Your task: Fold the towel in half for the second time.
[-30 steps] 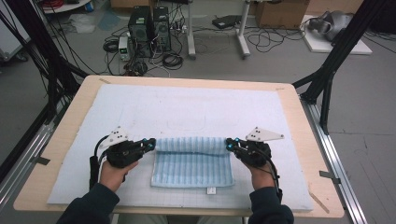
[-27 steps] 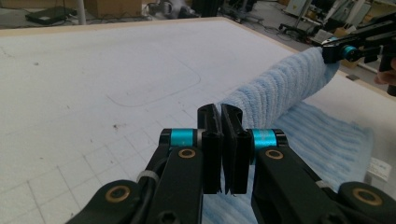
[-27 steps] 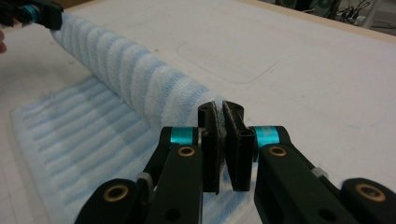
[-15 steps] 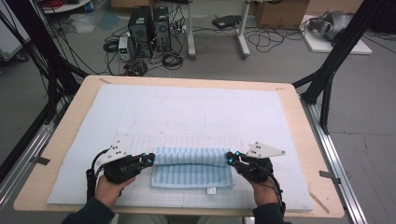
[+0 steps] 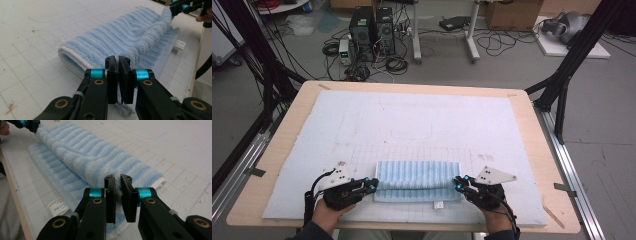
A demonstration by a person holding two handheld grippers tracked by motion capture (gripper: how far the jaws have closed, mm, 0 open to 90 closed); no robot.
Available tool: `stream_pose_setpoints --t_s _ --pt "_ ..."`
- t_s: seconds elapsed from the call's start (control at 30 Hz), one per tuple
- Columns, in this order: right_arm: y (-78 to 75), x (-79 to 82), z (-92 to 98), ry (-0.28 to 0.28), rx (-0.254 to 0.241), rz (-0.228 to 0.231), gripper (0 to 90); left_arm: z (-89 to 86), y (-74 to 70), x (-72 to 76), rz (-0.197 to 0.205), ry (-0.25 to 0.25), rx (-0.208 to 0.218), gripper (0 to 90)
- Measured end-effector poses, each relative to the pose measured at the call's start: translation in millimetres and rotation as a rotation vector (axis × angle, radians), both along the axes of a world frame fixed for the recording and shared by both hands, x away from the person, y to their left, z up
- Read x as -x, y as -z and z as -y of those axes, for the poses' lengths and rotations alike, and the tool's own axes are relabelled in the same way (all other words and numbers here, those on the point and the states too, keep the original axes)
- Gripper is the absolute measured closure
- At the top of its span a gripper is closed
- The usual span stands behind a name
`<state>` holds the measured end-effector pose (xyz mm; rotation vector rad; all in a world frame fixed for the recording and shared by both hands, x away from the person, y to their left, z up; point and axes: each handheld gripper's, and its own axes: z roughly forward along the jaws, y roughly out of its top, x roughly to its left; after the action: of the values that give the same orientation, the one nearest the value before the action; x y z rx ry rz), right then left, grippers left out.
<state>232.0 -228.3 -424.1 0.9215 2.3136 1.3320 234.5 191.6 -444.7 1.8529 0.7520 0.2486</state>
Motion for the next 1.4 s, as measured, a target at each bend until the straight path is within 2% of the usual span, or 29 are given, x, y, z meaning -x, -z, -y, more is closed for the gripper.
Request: stream_pose_setpoints --t_s 0.13,0.23,0.4,0.53,0.6,0.73,0.8,0.9,0.97,1.03,1.17,1.3,1.37,1.4 --pt "4.9 4.7 0.1 -0.018 0.022 -0.008 79.8 -2.1 1.0 0.8 -0.015 -0.001 0.002 80.0" --pt "8.3 9.6 0.3 -0.036 0.031 -0.011 75.2 -6.3 -1.7 -0.2 -0.035 -0.033 0.030 62.8" --pt "4.0 16.8 6.2 -0.054 -0.008 -0.002 64.2 -14.0 -7.9 -3.8 -0.022 -0.078 0.087 51.2" --pt "-1.3 16.5 13.6 -0.021 -0.061 0.007 60.7 -15.8 -12.1 -7.8 -0.018 -0.096 0.118 47.0" --pt "-2.0 13.3 13.0 0.010 -0.049 -0.001 62.0 -13.2 -13.4 -10.3 -0.018 -0.091 0.120 47.8" --pt "0.0 2.6 2.3 0.054 -0.028 -0.026 63.9 -0.5 -10.1 -12.7 -0.046 -0.041 0.089 64.3" --pt "1.9 -1.8 -3.9 0.044 -0.009 -0.039 63.9 6.7 -5.6 -11.6 -0.062 -0.020 0.042 68.0" --pt "7.2 -8.5 -12.4 0.035 0.063 -0.064 63.7 14.0 0.7 -8.9 -0.078 0.003 -0.022 75.5" --pt "12.1 -11.8 -14.8 0.032 0.109 -0.085 63.5 16.3 3.9 -6.5 -0.093 0.015 -0.047 78.5" --pt "16.1 -13.3 -13.7 0.028 0.123 -0.101 63.5 16.6 5.5 -3.0 -0.103 0.030 -0.061 81.5" --pt "15.8 -9.6 -11.5 0.018 0.123 -0.099 63.3 15.8 6.9 1.3 -0.106 0.050 -0.085 83.3" --pt "18.0 -2.7 -9.3 -0.001 0.128 -0.090 63.3 14.2 7.3 3.4 -0.114 0.068 -0.090 83.2" --pt "19.4 -1.0 -7.1 -0.006 0.117 -0.096 63.4 12.9 6.1 3.3 -0.113 0.074 -0.073 81.8" --pt "19.4 -0.2 -5.2 -0.005 0.109 -0.103 62.9 12.0 5.0 2.7 -0.108 0.062 -0.053 77.9"
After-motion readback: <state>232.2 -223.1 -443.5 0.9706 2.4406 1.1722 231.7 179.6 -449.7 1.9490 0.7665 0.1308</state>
